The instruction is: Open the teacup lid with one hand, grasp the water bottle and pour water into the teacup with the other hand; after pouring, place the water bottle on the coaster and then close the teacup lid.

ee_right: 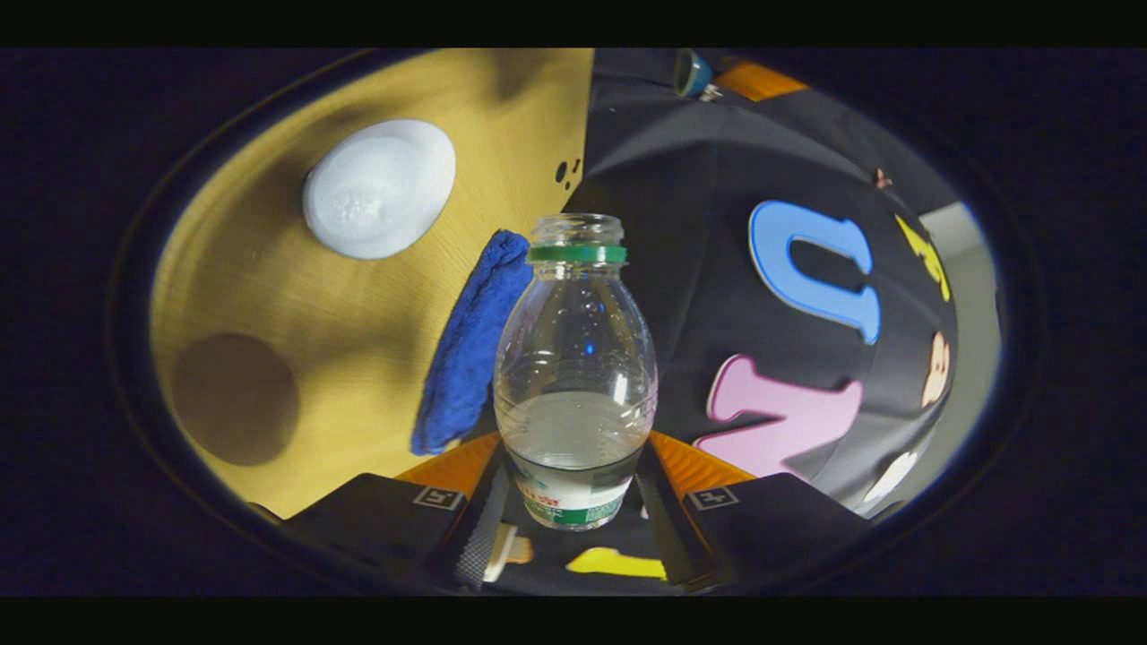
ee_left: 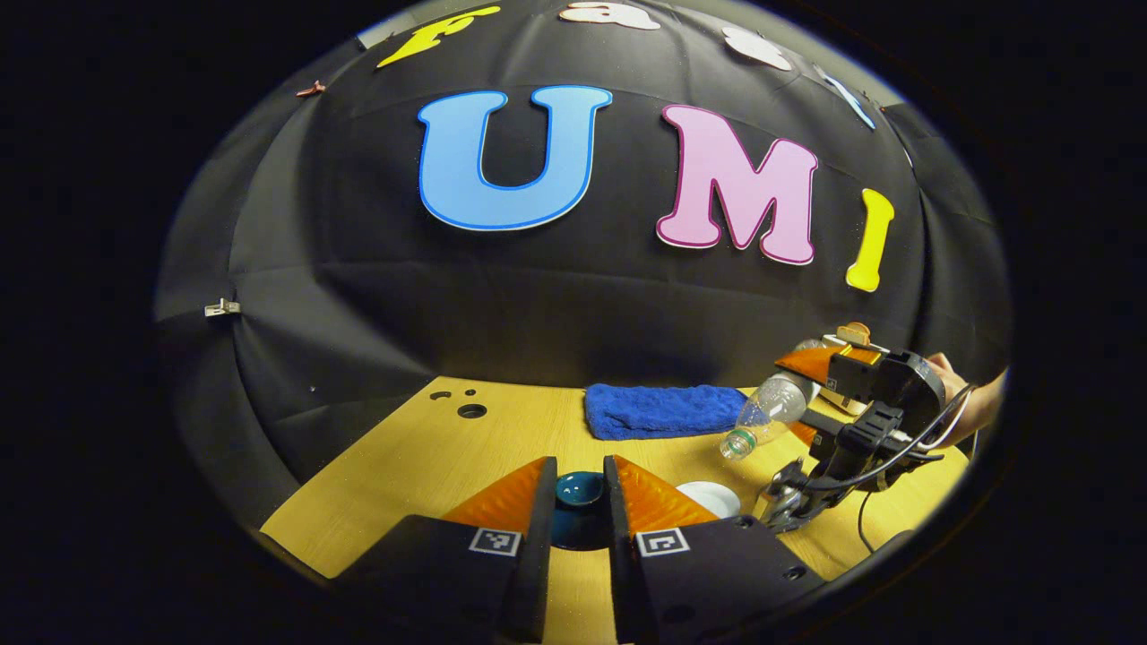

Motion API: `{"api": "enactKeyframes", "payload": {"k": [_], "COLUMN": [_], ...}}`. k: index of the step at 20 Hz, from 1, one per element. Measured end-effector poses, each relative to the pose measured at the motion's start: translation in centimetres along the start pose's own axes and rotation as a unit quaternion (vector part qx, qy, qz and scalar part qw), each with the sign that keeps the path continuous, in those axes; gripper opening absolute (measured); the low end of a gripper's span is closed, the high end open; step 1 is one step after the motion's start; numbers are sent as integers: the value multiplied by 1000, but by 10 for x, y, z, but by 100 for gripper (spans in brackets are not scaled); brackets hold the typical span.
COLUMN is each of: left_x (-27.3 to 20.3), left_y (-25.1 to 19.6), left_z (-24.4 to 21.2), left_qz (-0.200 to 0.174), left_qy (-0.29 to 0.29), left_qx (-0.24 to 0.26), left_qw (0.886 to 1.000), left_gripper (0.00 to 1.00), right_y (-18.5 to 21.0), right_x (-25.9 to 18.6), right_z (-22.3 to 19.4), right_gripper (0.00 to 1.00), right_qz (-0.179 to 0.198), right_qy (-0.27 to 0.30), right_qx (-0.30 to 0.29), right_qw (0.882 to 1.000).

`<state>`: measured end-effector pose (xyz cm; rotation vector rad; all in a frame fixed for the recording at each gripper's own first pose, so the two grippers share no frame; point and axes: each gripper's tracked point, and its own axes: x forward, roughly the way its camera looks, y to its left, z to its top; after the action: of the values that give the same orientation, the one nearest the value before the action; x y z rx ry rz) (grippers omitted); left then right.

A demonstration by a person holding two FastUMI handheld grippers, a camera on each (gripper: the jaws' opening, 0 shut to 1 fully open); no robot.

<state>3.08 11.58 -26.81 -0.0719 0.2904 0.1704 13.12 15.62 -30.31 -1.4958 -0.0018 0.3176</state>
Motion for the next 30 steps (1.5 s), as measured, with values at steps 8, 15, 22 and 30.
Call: {"api": "enactKeyframes", "payload": {"k": [8, 15, 22, 30], "left_x": [10, 23, 42, 58], "left_y": [-2, -22, -54, -79], "left_z": [-6, -11, -21, -35], "left_qz": [4, -5, -29, -55], "left_qy": [14, 20, 12, 4], "left_qx": [18, 31, 26, 31], "left_qw": [1000, 999, 999, 998], "left_gripper": [33, 36, 33, 33], "right_y": [26, -4, 14, 49], "right_x": [-35, -54, -52, -61], "right_z": [35, 59, 16, 1], "right_gripper": [76, 76, 75, 75], "right_qz": [94, 140, 117, 115], "right_qy": [18, -30, -20, -1], "right_qx": [375, 633, 691, 726], "right_qw": [922, 761, 713, 678]}}
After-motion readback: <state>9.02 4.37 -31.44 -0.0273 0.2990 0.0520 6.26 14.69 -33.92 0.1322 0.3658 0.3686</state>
